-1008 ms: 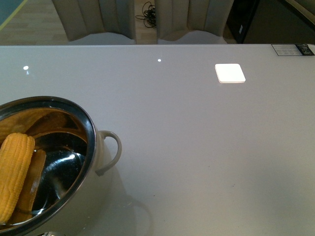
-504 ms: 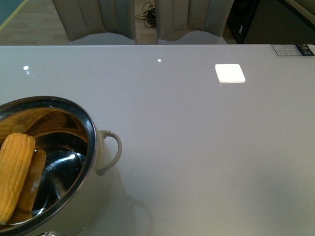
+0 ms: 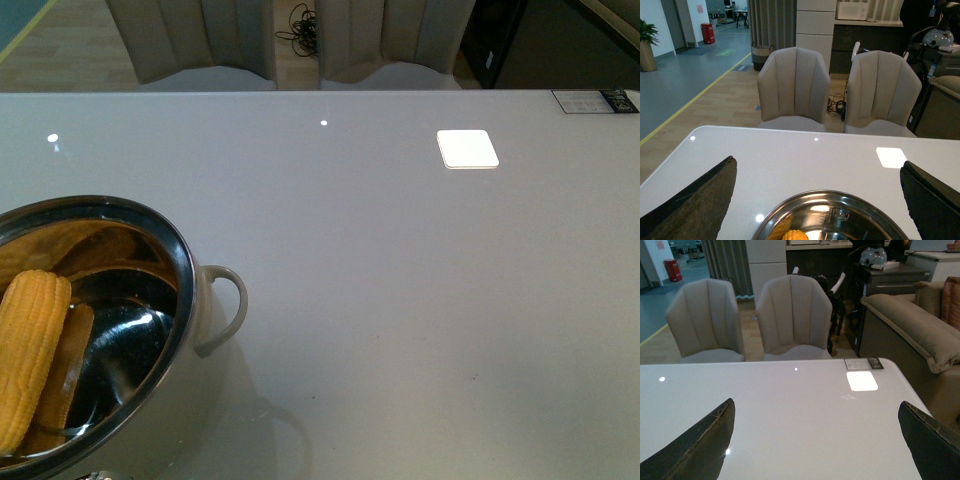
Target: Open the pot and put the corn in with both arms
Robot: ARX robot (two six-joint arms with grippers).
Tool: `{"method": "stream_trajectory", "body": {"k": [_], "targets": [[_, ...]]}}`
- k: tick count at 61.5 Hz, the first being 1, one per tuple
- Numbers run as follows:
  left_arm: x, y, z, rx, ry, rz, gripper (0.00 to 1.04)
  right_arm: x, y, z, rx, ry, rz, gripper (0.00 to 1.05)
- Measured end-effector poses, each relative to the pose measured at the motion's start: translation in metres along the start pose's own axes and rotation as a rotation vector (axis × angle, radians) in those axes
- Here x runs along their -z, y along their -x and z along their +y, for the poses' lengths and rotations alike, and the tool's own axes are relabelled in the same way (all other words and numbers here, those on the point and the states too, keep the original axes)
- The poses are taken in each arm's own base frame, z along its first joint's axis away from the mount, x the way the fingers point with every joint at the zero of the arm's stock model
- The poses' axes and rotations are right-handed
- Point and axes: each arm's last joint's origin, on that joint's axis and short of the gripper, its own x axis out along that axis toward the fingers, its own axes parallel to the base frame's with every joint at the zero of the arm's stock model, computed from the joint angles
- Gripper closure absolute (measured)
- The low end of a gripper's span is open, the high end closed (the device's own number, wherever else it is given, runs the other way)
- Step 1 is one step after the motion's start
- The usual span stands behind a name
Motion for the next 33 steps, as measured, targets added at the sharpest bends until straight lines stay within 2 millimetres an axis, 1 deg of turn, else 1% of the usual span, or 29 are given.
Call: {"method": "stream_trajectory", "body": {"k": [33], "targets": [[0.0000,0.0000,0.0000,0.000,0.000,0.000,0.07,0.0000,0.0000,0.0000,0.000,0.000,0.000,0.09]]}}
